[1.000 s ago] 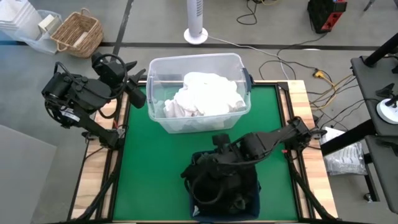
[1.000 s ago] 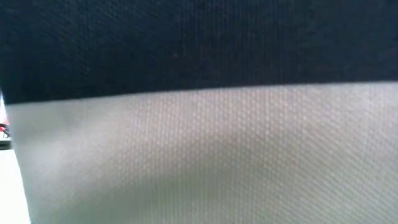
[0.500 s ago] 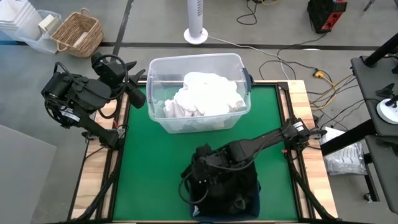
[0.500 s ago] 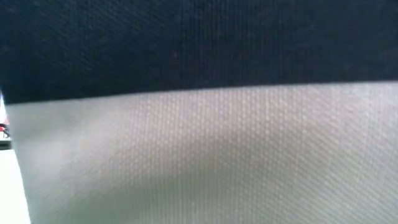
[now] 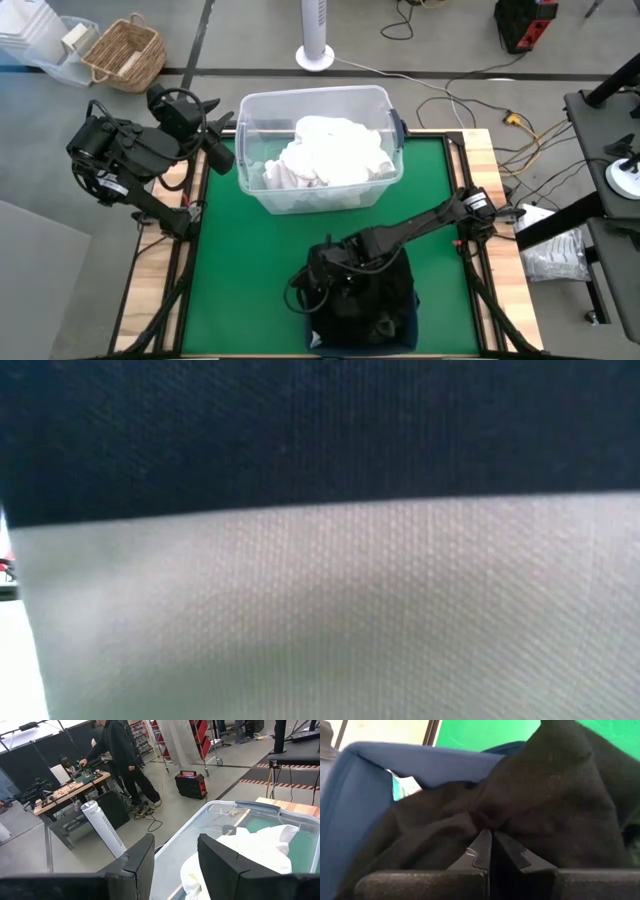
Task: Sort clothes
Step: Put the black shirt into the blue laundry bin
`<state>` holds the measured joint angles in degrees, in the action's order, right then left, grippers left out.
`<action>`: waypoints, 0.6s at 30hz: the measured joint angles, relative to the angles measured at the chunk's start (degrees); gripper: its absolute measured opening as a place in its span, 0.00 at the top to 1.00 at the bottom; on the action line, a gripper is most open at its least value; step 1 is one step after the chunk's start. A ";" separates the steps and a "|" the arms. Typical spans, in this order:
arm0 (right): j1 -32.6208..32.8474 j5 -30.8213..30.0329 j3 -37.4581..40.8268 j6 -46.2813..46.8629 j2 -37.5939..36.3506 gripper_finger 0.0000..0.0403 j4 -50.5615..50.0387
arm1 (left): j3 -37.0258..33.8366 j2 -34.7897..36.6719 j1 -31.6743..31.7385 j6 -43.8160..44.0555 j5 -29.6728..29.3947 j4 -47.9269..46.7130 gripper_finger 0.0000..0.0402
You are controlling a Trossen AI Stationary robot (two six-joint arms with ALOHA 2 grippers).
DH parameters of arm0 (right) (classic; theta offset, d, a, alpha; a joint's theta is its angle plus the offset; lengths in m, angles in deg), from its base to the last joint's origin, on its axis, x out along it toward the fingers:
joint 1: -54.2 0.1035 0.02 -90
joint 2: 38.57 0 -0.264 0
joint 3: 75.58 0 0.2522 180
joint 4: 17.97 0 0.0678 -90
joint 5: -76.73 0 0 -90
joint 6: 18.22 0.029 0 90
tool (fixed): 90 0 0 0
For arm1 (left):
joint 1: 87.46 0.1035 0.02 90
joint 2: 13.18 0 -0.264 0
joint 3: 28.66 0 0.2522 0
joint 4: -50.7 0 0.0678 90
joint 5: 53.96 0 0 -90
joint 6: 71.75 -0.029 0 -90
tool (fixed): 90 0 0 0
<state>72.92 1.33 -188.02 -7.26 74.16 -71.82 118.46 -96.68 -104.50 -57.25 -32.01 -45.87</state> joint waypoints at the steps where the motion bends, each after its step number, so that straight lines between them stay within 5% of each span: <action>1: -0.01 0.19 0.69 -0.29 -0.02 0.98 0.77 | 0.00 0.00 0.00 0.00 0.00 -0.02 0.68; 18: 0.52 1.13 9.49 -0.63 -0.24 0.98 -3.18 | 0.00 0.00 0.00 0.09 0.07 -0.04 0.68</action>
<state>73.45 2.46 -178.54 -7.89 73.92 -75.00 118.46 -96.68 -104.50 -57.16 -31.94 -45.91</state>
